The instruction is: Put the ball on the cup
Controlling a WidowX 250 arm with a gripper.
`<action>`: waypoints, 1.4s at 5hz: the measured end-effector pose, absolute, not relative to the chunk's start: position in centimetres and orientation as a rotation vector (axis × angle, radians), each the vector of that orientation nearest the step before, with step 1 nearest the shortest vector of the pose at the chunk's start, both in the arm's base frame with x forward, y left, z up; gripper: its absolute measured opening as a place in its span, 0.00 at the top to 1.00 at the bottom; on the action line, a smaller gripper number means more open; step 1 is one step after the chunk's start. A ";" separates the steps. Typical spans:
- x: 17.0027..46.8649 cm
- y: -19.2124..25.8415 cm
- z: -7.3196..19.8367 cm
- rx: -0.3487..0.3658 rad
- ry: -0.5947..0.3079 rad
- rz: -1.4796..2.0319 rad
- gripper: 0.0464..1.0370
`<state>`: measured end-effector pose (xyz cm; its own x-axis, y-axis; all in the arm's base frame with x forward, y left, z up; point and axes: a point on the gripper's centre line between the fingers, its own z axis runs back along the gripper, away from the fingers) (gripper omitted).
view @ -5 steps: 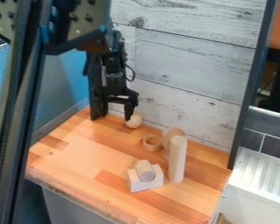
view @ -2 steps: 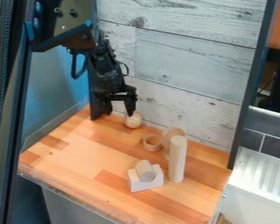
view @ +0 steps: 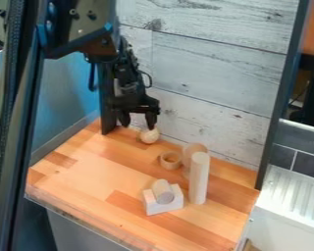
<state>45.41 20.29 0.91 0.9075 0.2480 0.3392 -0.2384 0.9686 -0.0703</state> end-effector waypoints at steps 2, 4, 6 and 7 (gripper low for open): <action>45.6 19.6 0.9 -0.042 -0.346 0.232 0.04; 46.1 18.8 -1.9 0.021 -0.318 0.227 0.04; 46.7 19.4 -4.0 0.059 -0.268 0.262 0.04; 47.3 19.3 -3.7 0.074 -0.273 0.266 0.09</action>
